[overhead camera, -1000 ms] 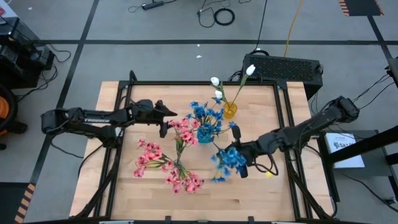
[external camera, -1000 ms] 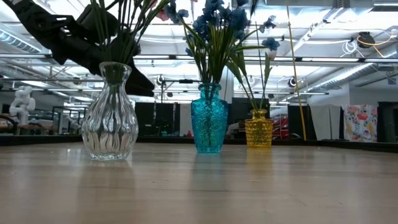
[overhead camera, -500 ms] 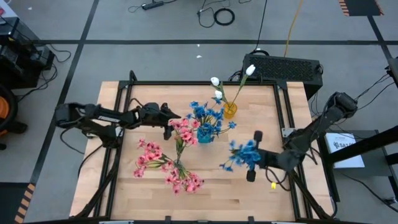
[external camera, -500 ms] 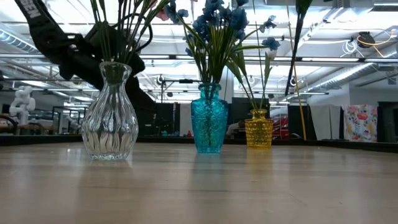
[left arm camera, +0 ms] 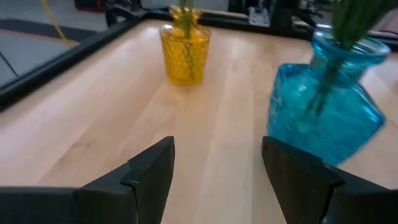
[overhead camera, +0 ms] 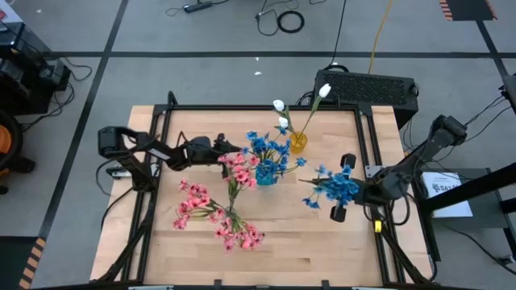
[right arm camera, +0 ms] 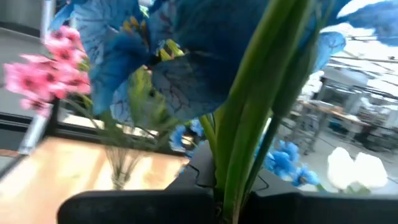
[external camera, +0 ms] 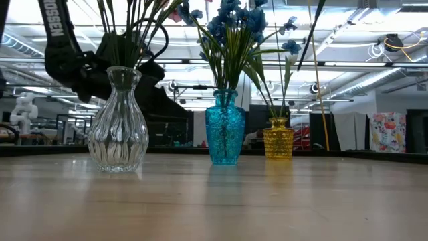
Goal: Sort flowers into vase by color
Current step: Put the blue flowers into the blue vase
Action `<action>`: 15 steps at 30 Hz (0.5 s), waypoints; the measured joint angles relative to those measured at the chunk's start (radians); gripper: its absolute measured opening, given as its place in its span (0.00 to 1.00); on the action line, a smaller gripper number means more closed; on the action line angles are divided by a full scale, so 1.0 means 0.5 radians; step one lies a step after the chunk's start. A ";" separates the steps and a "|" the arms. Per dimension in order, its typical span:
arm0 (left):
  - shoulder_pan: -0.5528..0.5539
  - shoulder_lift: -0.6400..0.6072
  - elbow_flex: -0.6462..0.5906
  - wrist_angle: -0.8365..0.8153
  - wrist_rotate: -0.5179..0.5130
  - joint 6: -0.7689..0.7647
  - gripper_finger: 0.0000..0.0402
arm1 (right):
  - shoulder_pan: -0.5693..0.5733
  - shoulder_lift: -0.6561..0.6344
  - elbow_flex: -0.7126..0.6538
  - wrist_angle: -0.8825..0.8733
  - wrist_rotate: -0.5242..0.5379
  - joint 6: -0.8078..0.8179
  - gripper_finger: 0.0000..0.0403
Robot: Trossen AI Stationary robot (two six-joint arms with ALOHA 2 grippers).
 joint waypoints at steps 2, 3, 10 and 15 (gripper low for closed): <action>-0.015 0.061 0.015 0.071 -0.053 0.002 0.62 | 0.001 -0.028 0.000 -0.040 -0.054 0.031 0.00; -0.018 0.094 0.029 0.101 -0.061 0.002 0.62 | 0.001 -0.035 0.000 -0.045 -0.072 0.044 0.00; -0.074 0.278 0.123 0.237 -0.102 0.009 0.62 | 0.000 -0.034 0.000 -0.098 -0.077 0.065 0.00; -0.089 0.358 0.199 0.271 -0.251 0.021 0.62 | 0.000 -0.034 0.000 -0.098 -0.077 0.096 0.00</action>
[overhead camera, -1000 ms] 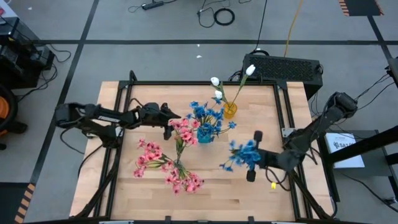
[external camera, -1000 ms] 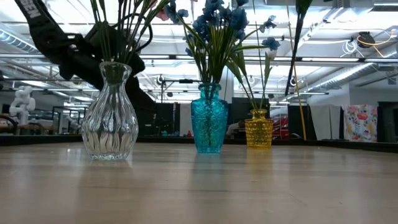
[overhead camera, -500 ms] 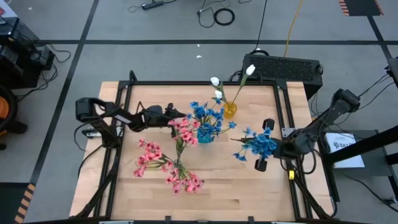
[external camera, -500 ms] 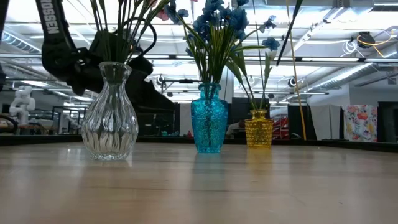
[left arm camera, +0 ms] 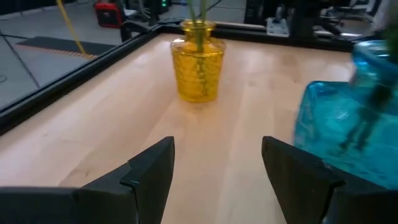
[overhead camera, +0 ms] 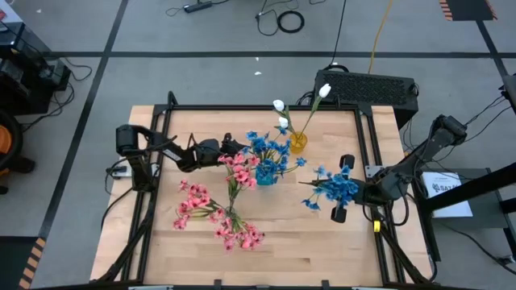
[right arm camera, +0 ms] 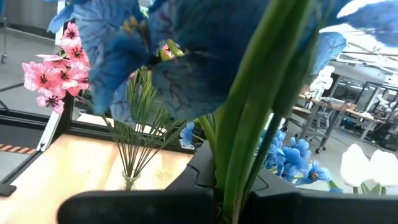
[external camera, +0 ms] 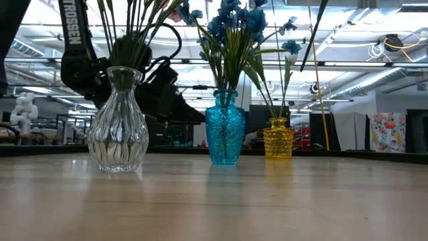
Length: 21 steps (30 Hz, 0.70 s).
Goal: Sort flowers into vase by color
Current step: Put the blue flowers into the blue vase
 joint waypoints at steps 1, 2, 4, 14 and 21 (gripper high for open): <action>0.000 0.010 0.010 -0.002 -0.011 -0.001 0.62 | 0.000 0.000 0.000 0.000 -0.002 0.014 0.00; 0.000 0.018 0.018 -0.003 -0.011 -0.001 0.62 | 0.000 0.000 0.000 0.000 -0.014 0.029 0.00; 0.000 0.038 0.049 -0.001 -0.008 -0.001 0.62 | -0.006 0.004 0.000 0.008 -0.082 0.039 0.00; 0.000 0.102 0.100 -0.021 0.164 -0.005 0.62 | -0.026 0.106 0.000 0.082 -0.156 0.042 0.00; 0.000 0.102 0.100 -0.023 0.296 -0.009 0.62 | -0.026 0.109 0.000 0.147 -0.155 0.031 0.00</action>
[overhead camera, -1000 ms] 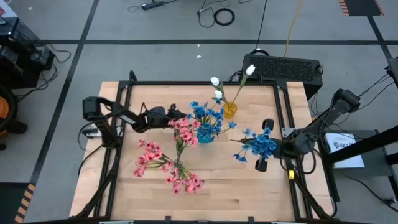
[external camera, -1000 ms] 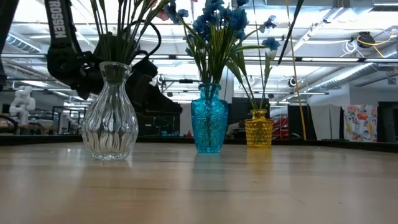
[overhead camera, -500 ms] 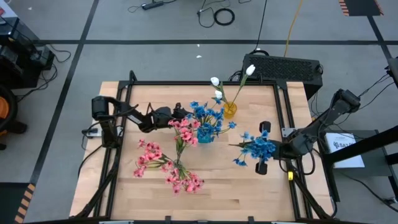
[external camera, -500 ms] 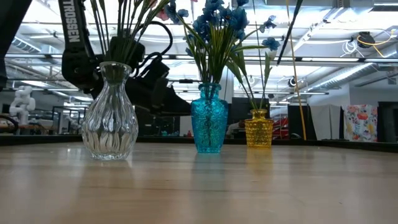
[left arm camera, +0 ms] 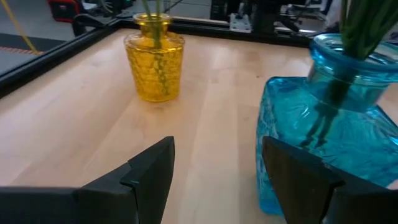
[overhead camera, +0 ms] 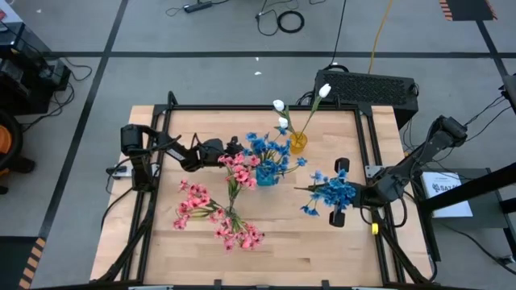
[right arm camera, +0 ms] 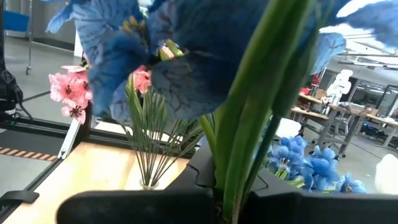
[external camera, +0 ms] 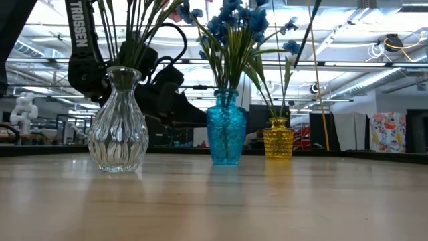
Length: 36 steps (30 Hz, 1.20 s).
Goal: Sort flowers into vase by color
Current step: Put the blue flowers into the blue vase
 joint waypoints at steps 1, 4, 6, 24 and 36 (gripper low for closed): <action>0.000 0.000 0.000 0.000 0.014 -0.002 0.62 | -0.003 0.000 0.000 0.005 0.000 0.000 0.00; 0.000 0.000 -0.001 0.000 0.037 -0.005 0.62 | -0.033 0.016 0.000 0.035 -0.001 0.009 0.00; 0.000 0.000 -0.001 -0.001 0.062 -0.005 0.62 | -0.055 0.041 0.000 0.077 -0.002 0.005 0.00; -0.048 -0.001 -0.002 -0.088 0.217 -0.011 0.62 | -0.438 0.587 0.000 0.809 -0.579 -0.330 0.00; -0.056 -0.002 -0.002 -0.090 0.251 0.002 0.62 | -0.631 0.711 0.001 0.814 -0.683 -0.256 0.00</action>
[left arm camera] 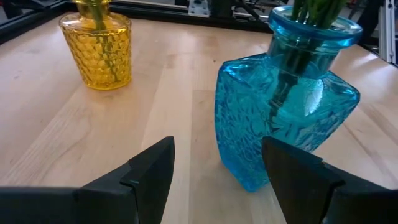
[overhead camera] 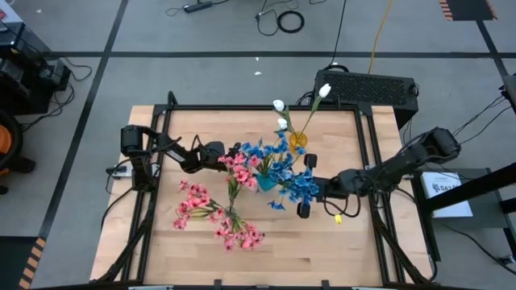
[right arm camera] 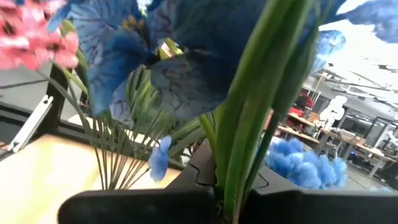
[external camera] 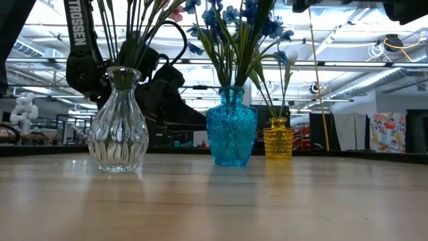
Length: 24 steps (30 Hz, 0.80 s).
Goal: Sort flowers into vase by color
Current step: Put the blue flowers into the blue vase
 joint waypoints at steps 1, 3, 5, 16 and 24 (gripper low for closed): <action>0.000 0.000 0.000 0.000 0.000 0.000 0.62 | -0.008 0.008 0.000 -0.004 0.000 0.000 0.00; 0.000 0.000 0.000 0.000 0.000 0.000 0.62 | -0.014 0.024 0.000 -0.008 -0.001 0.006 0.00; 0.000 0.000 0.000 0.000 0.001 0.000 0.62 | -0.024 0.040 0.000 0.004 -0.001 0.009 0.00; 0.000 0.000 0.000 0.001 0.001 0.000 0.62 | -0.117 0.076 0.000 0.026 -0.166 0.176 0.00; 0.000 0.000 0.000 0.001 0.001 0.000 0.62 | -0.192 0.076 0.000 -0.046 -0.315 0.151 0.00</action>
